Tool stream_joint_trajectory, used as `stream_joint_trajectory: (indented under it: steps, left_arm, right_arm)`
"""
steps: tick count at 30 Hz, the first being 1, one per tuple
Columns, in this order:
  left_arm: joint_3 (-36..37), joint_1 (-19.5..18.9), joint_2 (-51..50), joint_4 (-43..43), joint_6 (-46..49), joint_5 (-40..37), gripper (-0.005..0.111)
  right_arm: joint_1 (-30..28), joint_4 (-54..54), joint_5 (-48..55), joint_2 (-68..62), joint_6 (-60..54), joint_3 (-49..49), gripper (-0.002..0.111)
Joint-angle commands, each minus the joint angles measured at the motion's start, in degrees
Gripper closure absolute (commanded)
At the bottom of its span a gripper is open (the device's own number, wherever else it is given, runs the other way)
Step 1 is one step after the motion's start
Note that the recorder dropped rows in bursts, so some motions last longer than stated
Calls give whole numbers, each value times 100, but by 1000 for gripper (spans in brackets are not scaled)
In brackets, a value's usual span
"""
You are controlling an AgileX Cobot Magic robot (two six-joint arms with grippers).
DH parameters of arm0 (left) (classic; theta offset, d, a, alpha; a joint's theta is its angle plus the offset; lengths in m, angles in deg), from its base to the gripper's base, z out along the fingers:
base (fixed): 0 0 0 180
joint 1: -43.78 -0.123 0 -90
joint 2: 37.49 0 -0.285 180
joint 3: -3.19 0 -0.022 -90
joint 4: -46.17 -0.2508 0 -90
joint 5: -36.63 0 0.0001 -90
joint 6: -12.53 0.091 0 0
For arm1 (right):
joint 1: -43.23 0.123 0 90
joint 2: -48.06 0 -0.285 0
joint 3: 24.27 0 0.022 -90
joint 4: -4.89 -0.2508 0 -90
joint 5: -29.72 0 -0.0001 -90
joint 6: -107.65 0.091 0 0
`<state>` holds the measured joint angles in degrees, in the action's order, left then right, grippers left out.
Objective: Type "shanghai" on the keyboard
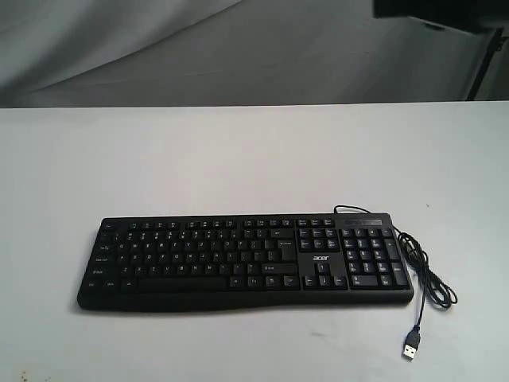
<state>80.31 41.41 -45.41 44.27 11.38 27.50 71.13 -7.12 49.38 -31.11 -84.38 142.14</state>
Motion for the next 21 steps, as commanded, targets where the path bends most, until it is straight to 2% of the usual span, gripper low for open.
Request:
stream_joint_trajectory:
  steps: [1,9,12,16,21]
  left_arm:
    - [10,37,14,0,-15,34,107]
    - [10,37,14,0,-15,34,107]
    - [10,37,14,0,-15,34,107]
    - [10,37,14,0,-15,34,107]
    - [10,37,14,0,-15,34,107]
  right_arm:
    - [-724,-36,-542,894,48,-1243,108]
    - [-2381,-208,-803,3055,303,-3070,108]
    - [-2844,-159,-950,3905,303,-3690,108]
    - [-3123,-159,-981,4911,330,-4446,108]
    - [-3131,-159,-981,5722,330,-5156,108]
